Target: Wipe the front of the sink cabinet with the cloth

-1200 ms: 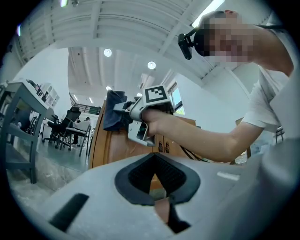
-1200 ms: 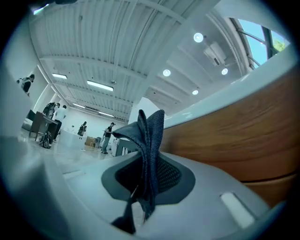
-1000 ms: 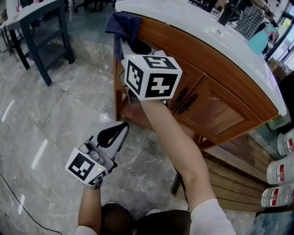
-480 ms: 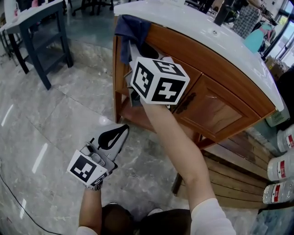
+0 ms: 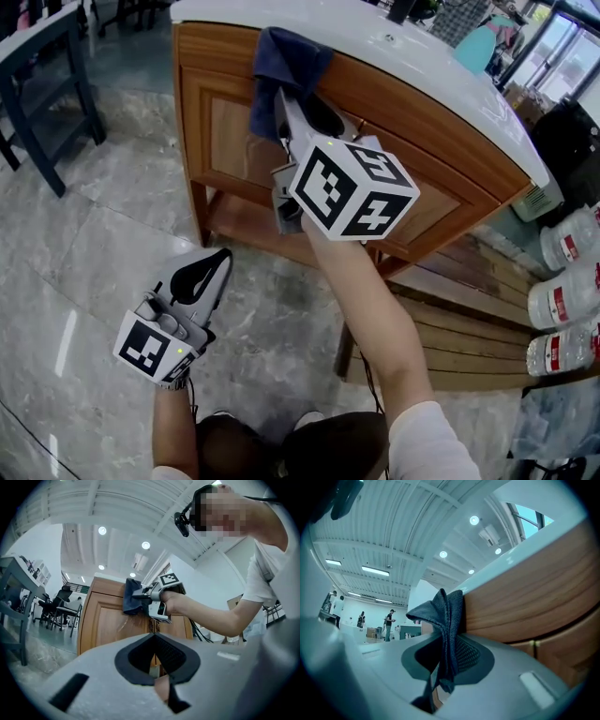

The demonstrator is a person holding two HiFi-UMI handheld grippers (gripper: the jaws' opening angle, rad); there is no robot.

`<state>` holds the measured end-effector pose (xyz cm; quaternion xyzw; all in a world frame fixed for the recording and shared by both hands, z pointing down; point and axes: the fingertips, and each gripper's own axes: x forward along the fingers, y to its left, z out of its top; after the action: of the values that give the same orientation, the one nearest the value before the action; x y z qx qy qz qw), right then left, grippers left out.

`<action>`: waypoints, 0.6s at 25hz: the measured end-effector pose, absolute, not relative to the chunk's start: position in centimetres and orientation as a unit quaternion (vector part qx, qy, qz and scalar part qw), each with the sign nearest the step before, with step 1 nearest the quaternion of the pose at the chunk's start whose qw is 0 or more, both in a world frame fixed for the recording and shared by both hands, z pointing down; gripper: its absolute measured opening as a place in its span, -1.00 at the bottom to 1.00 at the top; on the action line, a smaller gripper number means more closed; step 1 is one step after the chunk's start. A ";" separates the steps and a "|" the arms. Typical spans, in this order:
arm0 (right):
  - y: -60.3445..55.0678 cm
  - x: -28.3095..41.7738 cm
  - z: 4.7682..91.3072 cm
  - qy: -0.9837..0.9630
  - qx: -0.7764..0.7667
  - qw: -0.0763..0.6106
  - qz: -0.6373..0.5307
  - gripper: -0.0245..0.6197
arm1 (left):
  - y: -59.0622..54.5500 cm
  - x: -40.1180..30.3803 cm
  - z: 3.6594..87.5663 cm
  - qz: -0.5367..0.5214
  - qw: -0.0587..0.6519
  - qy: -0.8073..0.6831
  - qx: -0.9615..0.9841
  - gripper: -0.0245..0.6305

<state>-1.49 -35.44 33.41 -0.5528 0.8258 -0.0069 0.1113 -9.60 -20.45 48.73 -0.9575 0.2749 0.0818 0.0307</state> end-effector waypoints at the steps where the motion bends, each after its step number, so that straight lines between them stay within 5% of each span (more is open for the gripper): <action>1: -35.0 -0.7 33.6 0.823 -0.558 0.110 -0.007 -0.73 | -20.4 -9.6 48.8 0.083 0.030 0.273 -0.958 -0.92; 15: -29.2 10.5 34.4 0.779 -0.620 0.098 0.007 -0.72 | -20.5 -9.1 49.5 0.107 0.022 0.272 -0.956 -0.92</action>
<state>10.49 -29.19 34.37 -0.6196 0.7787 0.0070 0.0981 -9.14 -20.47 49.47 -0.9561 0.2719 0.1074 0.0218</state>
